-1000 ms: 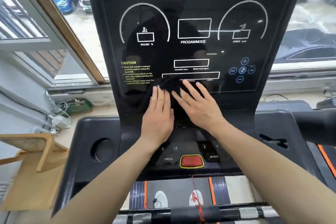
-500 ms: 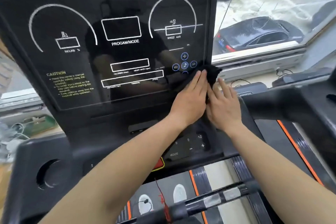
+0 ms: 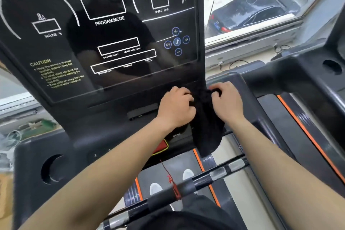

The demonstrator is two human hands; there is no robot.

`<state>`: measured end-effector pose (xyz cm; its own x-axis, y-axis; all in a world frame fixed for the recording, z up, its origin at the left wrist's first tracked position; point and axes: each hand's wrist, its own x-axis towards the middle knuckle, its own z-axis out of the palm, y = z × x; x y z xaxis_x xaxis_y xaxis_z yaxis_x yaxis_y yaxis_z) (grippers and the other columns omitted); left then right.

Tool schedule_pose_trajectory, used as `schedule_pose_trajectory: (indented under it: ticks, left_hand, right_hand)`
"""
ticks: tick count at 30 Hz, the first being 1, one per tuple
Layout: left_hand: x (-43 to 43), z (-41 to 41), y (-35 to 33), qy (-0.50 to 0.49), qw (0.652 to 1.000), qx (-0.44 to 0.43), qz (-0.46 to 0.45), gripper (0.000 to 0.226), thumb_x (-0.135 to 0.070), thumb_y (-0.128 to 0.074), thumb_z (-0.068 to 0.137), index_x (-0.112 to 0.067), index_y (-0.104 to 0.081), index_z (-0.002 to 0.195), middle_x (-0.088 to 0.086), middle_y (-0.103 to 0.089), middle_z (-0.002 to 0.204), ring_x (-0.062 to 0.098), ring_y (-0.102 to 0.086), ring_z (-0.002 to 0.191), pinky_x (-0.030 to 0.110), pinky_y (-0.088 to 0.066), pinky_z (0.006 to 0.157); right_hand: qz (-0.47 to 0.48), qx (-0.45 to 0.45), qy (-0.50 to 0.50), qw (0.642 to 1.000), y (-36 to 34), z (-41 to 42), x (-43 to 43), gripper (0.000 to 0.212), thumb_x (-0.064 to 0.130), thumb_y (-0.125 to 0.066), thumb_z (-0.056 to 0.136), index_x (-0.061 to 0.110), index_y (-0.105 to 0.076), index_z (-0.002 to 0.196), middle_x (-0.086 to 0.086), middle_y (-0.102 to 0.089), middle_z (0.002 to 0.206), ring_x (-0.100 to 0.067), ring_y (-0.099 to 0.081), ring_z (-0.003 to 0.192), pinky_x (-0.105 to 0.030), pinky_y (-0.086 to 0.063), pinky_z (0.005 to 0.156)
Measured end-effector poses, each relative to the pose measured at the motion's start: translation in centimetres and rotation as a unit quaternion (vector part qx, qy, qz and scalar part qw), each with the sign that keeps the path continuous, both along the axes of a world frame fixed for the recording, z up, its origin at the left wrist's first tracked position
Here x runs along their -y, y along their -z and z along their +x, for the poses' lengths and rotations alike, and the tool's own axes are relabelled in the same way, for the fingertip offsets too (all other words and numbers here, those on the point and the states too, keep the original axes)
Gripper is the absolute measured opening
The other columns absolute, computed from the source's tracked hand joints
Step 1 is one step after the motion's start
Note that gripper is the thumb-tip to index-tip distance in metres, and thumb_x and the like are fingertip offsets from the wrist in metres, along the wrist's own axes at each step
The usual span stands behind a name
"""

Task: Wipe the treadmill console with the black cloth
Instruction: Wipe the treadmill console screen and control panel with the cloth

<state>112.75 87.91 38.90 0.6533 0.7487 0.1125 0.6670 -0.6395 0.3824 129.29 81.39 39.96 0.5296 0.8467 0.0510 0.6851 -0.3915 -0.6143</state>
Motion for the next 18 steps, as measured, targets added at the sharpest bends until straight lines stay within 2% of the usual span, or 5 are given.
schedule_pose_trajectory:
  ticks: [4, 8, 12, 15, 18]
  left_hand:
    - [2.2, -0.1, 2.5, -0.003, 0.999, -0.012, -0.044, 0.046, -0.02, -0.056, 0.093, -0.007, -0.059, 0.137, 0.006, -0.049, 0.15, 0.023, -0.043, 0.139, 0.035, -0.035, 0.114]
    - [5.3, 0.0, 5.0, 0.054, 0.994, -0.094, 0.026, 0.053, -0.012, -0.038, 0.099, 0.003, -0.036, 0.15, 0.019, -0.029, 0.16, 0.028, -0.027, 0.149, 0.036, -0.021, 0.123]
    - [6.9, -2.3, 5.6, 0.105, 0.985, -0.138, 0.022, 0.049, -0.02, -0.044, 0.089, 0.0, -0.065, 0.128, 0.02, -0.06, 0.137, 0.027, -0.058, 0.128, 0.036, -0.046, 0.108]
    - [6.2, -3.2, 6.1, 0.099, 0.982, -0.152, 0.053, 0.052, -0.018, -0.039, 0.094, 0.006, -0.055, 0.137, 0.026, -0.048, 0.146, 0.034, -0.048, 0.137, 0.043, -0.041, 0.114]
    - [3.5, -1.9, 5.0, 0.036, 0.986, -0.154, 0.059, 0.057, -0.014, -0.031, 0.098, 0.001, -0.029, 0.153, 0.019, -0.019, 0.163, 0.028, -0.019, 0.152, 0.037, -0.017, 0.123]
  right_hand:
    - [-0.083, 0.191, -0.133, 0.969, 5.1, -0.1, 2.7, 0.046, 0.026, -0.05, 0.094, 0.013, -0.059, 0.138, -0.019, -0.043, 0.153, -0.04, -0.038, 0.138, -0.052, -0.04, 0.109]
    - [-0.167, 0.2, -0.251, 0.932, 8.1, -1.6, 4.3, 0.067, 0.038, -0.019, 0.1, 0.001, -0.027, 0.156, -0.018, -0.019, 0.165, -0.033, -0.021, 0.153, -0.049, -0.028, 0.121]
    - [-0.151, 0.207, -0.278, 0.926, 8.8, -3.4, 7.1, 0.063, 0.037, -0.023, 0.103, 0.001, -0.029, 0.155, -0.017, -0.02, 0.165, -0.029, -0.022, 0.153, -0.046, -0.027, 0.122]
    - [-0.127, 0.198, -0.293, 0.927, 9.0, -3.5, 6.0, 0.064, 0.038, -0.024, 0.104, 0.003, -0.022, 0.157, -0.015, -0.014, 0.167, -0.026, -0.014, 0.155, -0.045, -0.021, 0.124]
    - [-0.131, 0.195, -0.296, 0.926, 8.5, -2.9, 1.5, 0.067, 0.042, -0.02, 0.105, 0.007, 0.001, 0.157, -0.013, 0.008, 0.167, -0.025, 0.005, 0.156, -0.042, -0.008, 0.127]
